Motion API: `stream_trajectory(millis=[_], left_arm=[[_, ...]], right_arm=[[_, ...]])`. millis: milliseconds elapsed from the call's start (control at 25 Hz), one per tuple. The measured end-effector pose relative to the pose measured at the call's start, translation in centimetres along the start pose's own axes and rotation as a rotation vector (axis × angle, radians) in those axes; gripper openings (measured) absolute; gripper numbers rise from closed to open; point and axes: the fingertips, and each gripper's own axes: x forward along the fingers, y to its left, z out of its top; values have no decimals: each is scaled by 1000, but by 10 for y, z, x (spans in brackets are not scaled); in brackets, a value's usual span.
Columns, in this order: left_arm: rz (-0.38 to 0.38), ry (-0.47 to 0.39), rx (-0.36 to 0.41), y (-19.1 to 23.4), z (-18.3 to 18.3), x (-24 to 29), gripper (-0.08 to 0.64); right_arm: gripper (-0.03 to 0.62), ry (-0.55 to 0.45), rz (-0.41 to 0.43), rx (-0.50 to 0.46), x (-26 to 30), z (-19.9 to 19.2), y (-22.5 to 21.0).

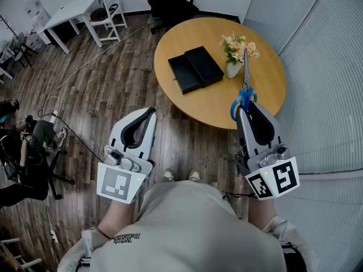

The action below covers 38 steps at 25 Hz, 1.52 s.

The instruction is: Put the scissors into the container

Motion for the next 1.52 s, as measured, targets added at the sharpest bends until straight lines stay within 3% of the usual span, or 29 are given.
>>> stream_trajectory(millis=[1080, 1520], left_arm=[[98, 54, 25, -40, -18, 49, 23], [129, 99, 31, -26, -38, 63, 23]], right_arm=[[94, 70, 113, -44, 6, -49, -46], [94, 96, 135, -23, 28, -67, -59]])
